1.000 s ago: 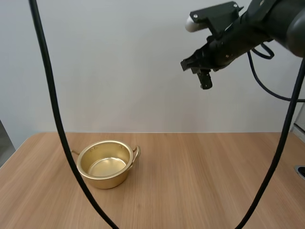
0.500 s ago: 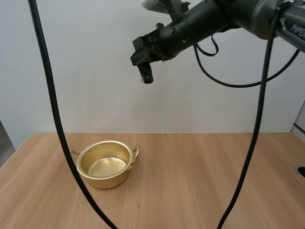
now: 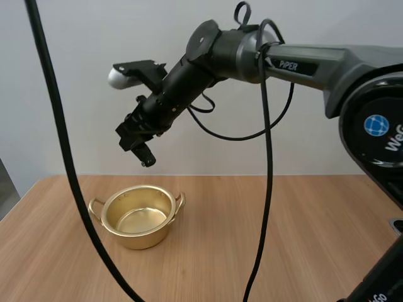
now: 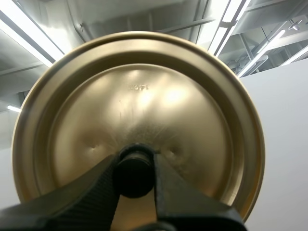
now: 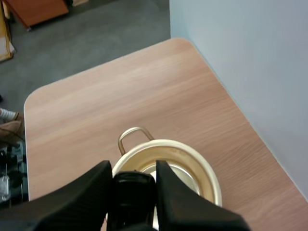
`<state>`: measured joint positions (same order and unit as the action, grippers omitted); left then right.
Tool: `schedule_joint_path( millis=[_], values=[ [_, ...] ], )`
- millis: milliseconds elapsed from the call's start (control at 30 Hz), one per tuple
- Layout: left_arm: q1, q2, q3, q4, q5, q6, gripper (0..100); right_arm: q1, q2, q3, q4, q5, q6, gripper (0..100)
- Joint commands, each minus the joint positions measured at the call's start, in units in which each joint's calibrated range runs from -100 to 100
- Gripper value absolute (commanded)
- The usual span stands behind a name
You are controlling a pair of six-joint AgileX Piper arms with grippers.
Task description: Open the pot, put the car inside, and close it
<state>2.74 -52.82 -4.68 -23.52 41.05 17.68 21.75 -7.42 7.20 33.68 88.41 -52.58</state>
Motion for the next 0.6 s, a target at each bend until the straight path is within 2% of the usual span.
schedule_joint_path(
  millis=[0, 567],
  values=[
    [-0.01, -0.15, -0.03, -0.02, 0.15, -0.02, 0, 1.89, 4.12, 0.24, -1.89, -1.24, 0.02, 0],
    [-0.01, -0.14, -0.03, -0.2, 0.15, -0.02, 0, 2.92, 21.28, 0.4, -7.05, -5.92, -1.43, 0]
  ],
)
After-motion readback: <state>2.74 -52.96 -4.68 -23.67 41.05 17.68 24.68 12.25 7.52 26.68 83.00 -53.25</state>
